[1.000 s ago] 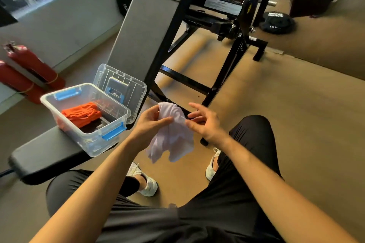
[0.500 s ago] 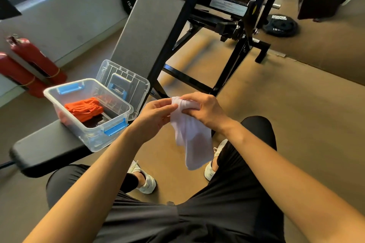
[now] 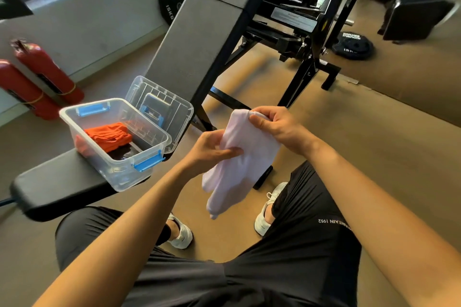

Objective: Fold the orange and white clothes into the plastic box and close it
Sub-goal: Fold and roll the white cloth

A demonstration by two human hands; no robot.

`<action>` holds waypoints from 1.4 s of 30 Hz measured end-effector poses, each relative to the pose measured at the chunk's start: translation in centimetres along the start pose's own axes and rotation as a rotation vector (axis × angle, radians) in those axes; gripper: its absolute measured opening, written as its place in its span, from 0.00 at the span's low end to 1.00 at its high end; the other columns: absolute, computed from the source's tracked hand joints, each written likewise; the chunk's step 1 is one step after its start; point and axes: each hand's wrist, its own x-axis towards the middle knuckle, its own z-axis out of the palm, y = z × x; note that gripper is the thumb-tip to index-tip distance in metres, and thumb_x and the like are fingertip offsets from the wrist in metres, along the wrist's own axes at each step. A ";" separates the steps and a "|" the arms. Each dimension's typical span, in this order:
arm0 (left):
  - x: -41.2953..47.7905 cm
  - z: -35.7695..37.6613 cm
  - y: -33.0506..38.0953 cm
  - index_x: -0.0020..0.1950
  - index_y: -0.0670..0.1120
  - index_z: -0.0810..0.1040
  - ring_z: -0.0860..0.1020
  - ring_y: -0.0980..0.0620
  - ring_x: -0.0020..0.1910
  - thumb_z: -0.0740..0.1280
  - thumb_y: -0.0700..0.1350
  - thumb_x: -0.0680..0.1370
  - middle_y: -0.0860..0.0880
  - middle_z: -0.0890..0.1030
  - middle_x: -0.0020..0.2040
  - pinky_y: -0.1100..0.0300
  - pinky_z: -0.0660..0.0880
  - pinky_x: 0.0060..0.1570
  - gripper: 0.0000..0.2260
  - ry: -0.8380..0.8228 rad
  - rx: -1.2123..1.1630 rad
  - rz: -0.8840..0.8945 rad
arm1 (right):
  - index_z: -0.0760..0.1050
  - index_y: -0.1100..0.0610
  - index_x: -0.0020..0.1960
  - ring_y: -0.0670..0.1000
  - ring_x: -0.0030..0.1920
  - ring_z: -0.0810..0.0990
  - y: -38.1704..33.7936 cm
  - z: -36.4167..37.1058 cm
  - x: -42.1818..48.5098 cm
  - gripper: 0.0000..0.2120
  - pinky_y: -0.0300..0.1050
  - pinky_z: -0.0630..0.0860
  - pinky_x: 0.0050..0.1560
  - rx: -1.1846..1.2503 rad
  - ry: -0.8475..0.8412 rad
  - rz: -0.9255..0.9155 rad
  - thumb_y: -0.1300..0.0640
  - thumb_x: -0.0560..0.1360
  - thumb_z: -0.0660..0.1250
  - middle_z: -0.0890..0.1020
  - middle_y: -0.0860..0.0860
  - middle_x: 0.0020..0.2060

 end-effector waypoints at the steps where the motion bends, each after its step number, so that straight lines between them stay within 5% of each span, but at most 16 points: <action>1: 0.0 0.1 0.0 0.57 0.44 0.83 0.85 0.48 0.48 0.75 0.40 0.75 0.45 0.86 0.50 0.50 0.84 0.49 0.10 0.009 -0.023 -0.010 | 0.80 0.58 0.59 0.50 0.49 0.82 0.1 -0.2 -0.1 0.16 0.48 0.79 0.47 -0.022 0.034 0.002 0.47 0.79 0.68 0.84 0.55 0.48; 6: -0.2 0.8 0.2 0.56 0.46 0.83 0.86 0.44 0.48 0.73 0.43 0.76 0.44 0.86 0.50 0.49 0.84 0.49 0.09 0.016 -0.130 -0.010 | 0.67 0.43 0.75 0.41 0.58 0.78 0.0 -0.1 -1.0 0.35 0.35 0.78 0.58 -0.389 0.067 -0.092 0.49 0.72 0.77 0.77 0.41 0.58; 9: -0.3 1.1 0.0 0.55 0.47 0.84 0.85 0.44 0.48 0.71 0.47 0.76 0.43 0.86 0.50 0.52 0.83 0.49 0.09 0.016 -0.163 -0.020 | 0.72 0.44 0.73 0.45 0.63 0.78 0.2 1.1 -1.2 0.28 0.40 0.80 0.58 -0.292 0.001 -0.097 0.53 0.75 0.75 0.79 0.44 0.62; 12: -0.9 1.3 -0.6 0.55 0.46 0.84 0.85 0.44 0.48 0.67 0.50 0.78 0.42 0.86 0.50 0.52 0.83 0.47 0.11 0.067 -0.184 -0.085 | 0.79 0.52 0.66 0.45 0.56 0.82 0.1 1.5 -1.3 0.19 0.43 0.84 0.51 -0.236 0.086 -0.127 0.56 0.75 0.74 0.83 0.48 0.55; 19: -1.1 1.9 0.8 0.64 0.42 0.76 0.84 0.50 0.49 0.74 0.43 0.75 0.45 0.82 0.54 0.55 0.84 0.47 0.19 0.377 -0.215 0.130 | 0.80 0.56 0.60 0.38 0.48 0.82 -0.3 2.1 -1.6 0.22 0.30 0.79 0.41 -0.295 0.173 -0.195 0.55 0.68 0.80 0.83 0.48 0.48; 23: -0.5 1.4 0.9 0.55 0.41 0.83 0.84 0.46 0.41 0.75 0.45 0.75 0.49 0.85 0.47 0.49 0.84 0.40 0.12 0.410 -0.011 0.235 | 0.80 0.56 0.61 0.44 0.50 0.83 -0.4 2.4 -1.8 0.22 0.35 0.81 0.47 -0.299 0.136 -0.204 0.58 0.68 0.80 0.85 0.51 0.50; 27: -0.5 0.1 0.2 0.49 0.44 0.85 0.81 0.60 0.36 0.75 0.43 0.74 0.61 0.82 0.39 0.69 0.76 0.36 0.05 0.448 0.110 0.259 | 0.82 0.57 0.60 0.46 0.50 0.83 -0.3 1.4 -2.2 0.18 0.36 0.81 0.48 -0.320 0.115 -0.189 0.61 0.71 0.78 0.85 0.52 0.49; 32: -0.2 -1.9 -0.5 0.49 0.42 0.85 0.80 0.60 0.35 0.74 0.46 0.75 0.51 0.83 0.40 0.69 0.78 0.36 0.07 0.555 0.096 0.181 | 0.85 0.54 0.56 0.39 0.45 0.83 0.1 -0.2 -2.3 0.10 0.32 0.79 0.42 -0.319 0.194 -0.160 0.58 0.75 0.74 0.85 0.42 0.43; 37: 0.3 -2.1 0.1 0.48 0.42 0.83 0.80 0.57 0.42 0.70 0.52 0.75 0.48 0.81 0.46 0.69 0.78 0.40 0.13 0.487 0.181 0.186 | 0.85 0.55 0.53 0.39 0.42 0.82 0.1 0.0 -2.4 0.08 0.30 0.76 0.38 -0.311 0.214 -0.154 0.54 0.77 0.72 0.84 0.43 0.40; 40: 0.6 -2.4 0.5 0.49 0.43 0.79 0.79 0.60 0.55 0.74 0.49 0.74 0.49 0.79 0.59 0.68 0.79 0.49 0.12 0.277 0.150 0.169 | 0.85 0.56 0.51 0.39 0.41 0.82 0.0 0.2 -2.4 0.06 0.31 0.75 0.39 -0.270 0.199 -0.149 0.55 0.77 0.72 0.84 0.45 0.39; 42: 0.7 -2.3 0.4 0.56 0.46 0.76 0.80 0.60 0.53 0.78 0.51 0.70 0.53 0.79 0.57 0.66 0.80 0.46 0.19 0.122 0.185 0.152 | 0.84 0.56 0.51 0.39 0.43 0.82 -0.1 0.3 -2.5 0.05 0.31 0.76 0.40 -0.255 0.166 -0.150 0.57 0.77 0.72 0.84 0.46 0.40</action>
